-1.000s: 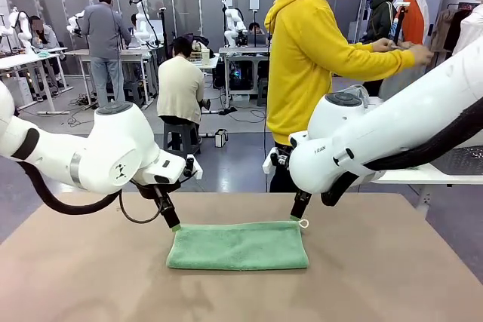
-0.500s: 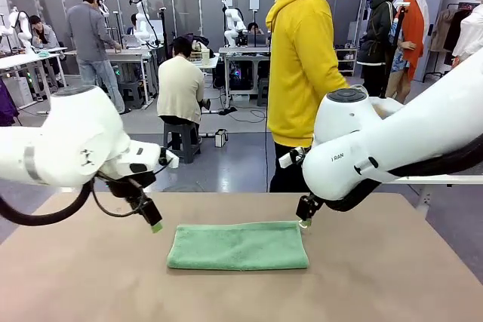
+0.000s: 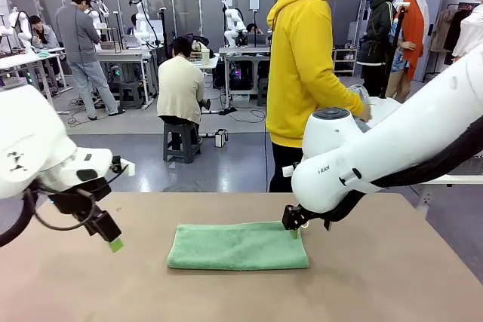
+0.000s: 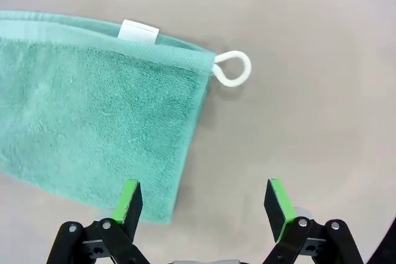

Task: Fold the towels and place them in the basket.
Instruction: When a person lays out a Towel with hook on the table, fold it in half twice.

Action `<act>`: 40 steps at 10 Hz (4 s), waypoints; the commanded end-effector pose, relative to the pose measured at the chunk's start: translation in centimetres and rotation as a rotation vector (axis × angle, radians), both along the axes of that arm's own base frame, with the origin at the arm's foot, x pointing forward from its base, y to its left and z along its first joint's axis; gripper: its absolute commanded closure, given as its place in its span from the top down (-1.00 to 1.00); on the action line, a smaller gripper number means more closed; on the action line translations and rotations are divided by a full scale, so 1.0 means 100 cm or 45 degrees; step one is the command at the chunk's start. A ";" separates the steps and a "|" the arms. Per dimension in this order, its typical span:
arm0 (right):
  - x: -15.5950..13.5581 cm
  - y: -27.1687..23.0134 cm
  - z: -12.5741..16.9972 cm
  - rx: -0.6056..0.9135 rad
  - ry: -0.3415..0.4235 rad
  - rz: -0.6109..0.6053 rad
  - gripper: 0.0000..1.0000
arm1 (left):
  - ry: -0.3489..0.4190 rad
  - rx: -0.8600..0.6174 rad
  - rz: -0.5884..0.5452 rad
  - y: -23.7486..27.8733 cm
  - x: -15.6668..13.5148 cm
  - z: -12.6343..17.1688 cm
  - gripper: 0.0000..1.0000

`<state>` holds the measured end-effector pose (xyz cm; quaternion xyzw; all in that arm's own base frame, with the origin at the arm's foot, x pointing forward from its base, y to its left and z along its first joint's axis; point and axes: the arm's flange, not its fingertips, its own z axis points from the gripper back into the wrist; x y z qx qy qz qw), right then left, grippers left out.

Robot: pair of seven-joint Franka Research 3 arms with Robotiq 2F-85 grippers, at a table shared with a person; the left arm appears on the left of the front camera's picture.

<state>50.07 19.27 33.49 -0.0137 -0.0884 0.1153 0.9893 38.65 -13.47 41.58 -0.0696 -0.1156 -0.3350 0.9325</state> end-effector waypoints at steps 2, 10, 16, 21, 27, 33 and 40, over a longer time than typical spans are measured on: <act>0.009 0.011 -0.016 0.130 0.000 -0.181 1.00 | -0.024 -0.004 0.023 0.018 -0.030 0.008 1.00; 0.015 0.007 -0.026 0.160 0.043 -0.203 1.00 | -0.023 -0.014 0.016 0.012 -0.015 0.010 1.00; 0.028 0.004 -0.044 0.182 0.025 -0.335 1.00 | -0.023 -0.014 0.016 0.012 -0.015 0.010 1.00; 0.030 0.006 -0.048 0.173 0.007 -0.371 -1.00 | -0.023 -0.014 0.016 0.012 -0.015 0.010 1.00; 0.033 0.002 -0.048 0.192 0.041 -0.389 -1.00 | -0.023 -0.014 0.016 0.012 -0.015 0.010 1.00; 0.035 -0.014 -0.002 0.201 0.011 -0.296 -1.00 | -0.023 -0.014 0.016 0.012 -0.015 0.010 1.00; 0.030 -0.001 0.069 0.200 -0.086 -0.174 -1.00 | -0.023 -0.014 0.016 0.012 -0.015 0.010 1.00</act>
